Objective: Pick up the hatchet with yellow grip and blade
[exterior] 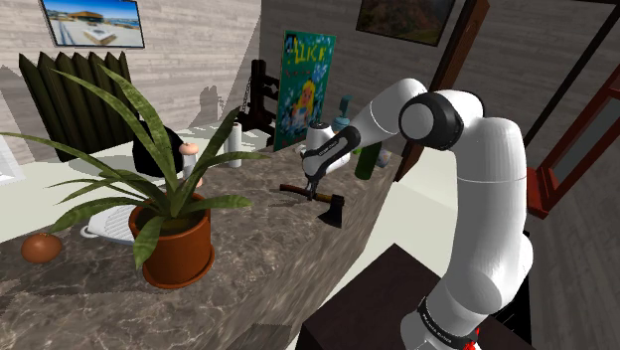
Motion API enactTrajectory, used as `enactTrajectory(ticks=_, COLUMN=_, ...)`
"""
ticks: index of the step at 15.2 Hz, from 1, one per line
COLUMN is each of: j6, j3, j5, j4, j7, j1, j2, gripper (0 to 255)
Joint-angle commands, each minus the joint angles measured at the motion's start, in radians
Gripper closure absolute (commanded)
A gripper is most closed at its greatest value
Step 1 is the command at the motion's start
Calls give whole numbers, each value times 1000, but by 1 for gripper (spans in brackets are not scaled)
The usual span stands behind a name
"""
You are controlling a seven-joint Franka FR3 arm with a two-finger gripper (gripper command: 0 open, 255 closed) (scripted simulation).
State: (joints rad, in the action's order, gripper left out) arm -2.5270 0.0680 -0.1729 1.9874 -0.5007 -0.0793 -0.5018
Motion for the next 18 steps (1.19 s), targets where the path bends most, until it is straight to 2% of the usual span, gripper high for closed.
enactTrajectory(ticks=1, j6=0, j3=0, j5=0, j4=0, j7=0, j1=0, j2=-1, gripper=255)
enactTrajectory(ticks=6, j6=1, j3=0, j5=0, j4=-2, j7=0, j1=0, j2=-2, gripper=255)
enactTrajectory(ticks=18, j6=123, j3=-6, j5=11, j4=-8, j7=-21, j1=-1, j2=116, gripper=255)
